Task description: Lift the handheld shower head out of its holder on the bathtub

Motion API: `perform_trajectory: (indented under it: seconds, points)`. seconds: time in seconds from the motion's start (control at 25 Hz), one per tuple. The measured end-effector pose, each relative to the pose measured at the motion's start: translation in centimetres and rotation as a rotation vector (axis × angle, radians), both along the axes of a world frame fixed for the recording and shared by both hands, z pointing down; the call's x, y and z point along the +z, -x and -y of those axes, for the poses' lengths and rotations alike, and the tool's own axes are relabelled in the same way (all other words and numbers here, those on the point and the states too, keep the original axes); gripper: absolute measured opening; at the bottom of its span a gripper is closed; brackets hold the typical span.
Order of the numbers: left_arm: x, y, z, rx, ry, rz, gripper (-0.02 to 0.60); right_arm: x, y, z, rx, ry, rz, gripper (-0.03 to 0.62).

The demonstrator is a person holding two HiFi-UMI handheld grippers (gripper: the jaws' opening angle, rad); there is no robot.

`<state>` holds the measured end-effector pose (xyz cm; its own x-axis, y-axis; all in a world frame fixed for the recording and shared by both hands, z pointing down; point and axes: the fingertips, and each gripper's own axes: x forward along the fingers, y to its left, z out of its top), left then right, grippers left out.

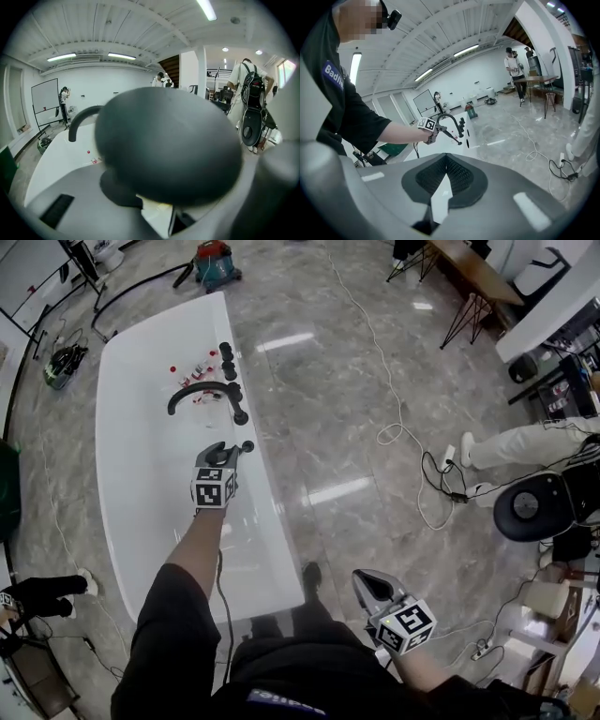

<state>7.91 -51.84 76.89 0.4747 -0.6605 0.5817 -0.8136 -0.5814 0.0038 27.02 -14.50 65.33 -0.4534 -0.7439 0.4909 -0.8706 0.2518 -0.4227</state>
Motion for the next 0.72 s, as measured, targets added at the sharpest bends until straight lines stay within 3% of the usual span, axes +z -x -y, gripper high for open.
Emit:
perform_trajectory:
  seconds: [0.44, 0.72]
  points:
    - [-7.8, 5.3, -10.1, 0.041, -0.046, -0.076, 0.129, -5.0, 7.2, -2.5, -0.062, -0.088, -0.020, 0.002]
    - [-10.2, 11.1, -15.1, -0.001, -0.050, -0.148, 0.129, -7.7, 12.3, -3.4, -0.112, -0.124, -0.045, 0.002]
